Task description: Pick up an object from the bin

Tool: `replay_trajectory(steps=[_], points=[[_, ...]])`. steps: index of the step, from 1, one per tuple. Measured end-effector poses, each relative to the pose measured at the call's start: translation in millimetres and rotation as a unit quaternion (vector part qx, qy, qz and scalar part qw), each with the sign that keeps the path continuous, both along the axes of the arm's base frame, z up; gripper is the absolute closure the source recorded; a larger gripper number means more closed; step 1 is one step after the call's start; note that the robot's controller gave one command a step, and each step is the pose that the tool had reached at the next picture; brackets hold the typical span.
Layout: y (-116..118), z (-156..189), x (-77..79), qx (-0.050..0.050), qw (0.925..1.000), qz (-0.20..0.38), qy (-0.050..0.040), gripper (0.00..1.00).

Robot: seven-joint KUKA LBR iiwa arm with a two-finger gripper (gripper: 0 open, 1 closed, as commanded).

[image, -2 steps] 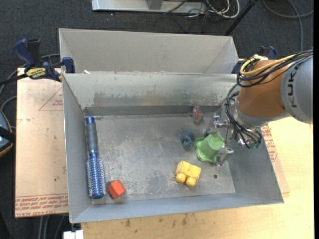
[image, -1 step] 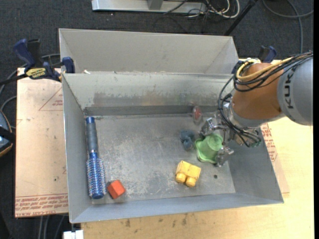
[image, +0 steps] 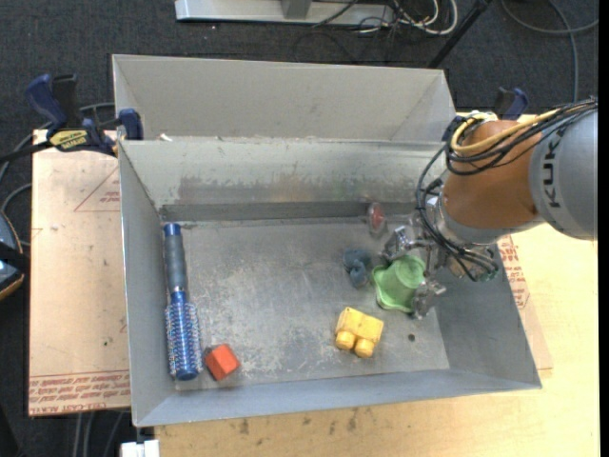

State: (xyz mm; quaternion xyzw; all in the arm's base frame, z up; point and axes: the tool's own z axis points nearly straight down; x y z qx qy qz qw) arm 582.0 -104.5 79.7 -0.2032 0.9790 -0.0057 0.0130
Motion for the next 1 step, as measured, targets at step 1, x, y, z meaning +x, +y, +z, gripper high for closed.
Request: replay_trajectory(steps=[1], points=[[7.8, 187.4, 45.7, 0.000, 0.9898, 0.142, 0.0082, 1.00]])
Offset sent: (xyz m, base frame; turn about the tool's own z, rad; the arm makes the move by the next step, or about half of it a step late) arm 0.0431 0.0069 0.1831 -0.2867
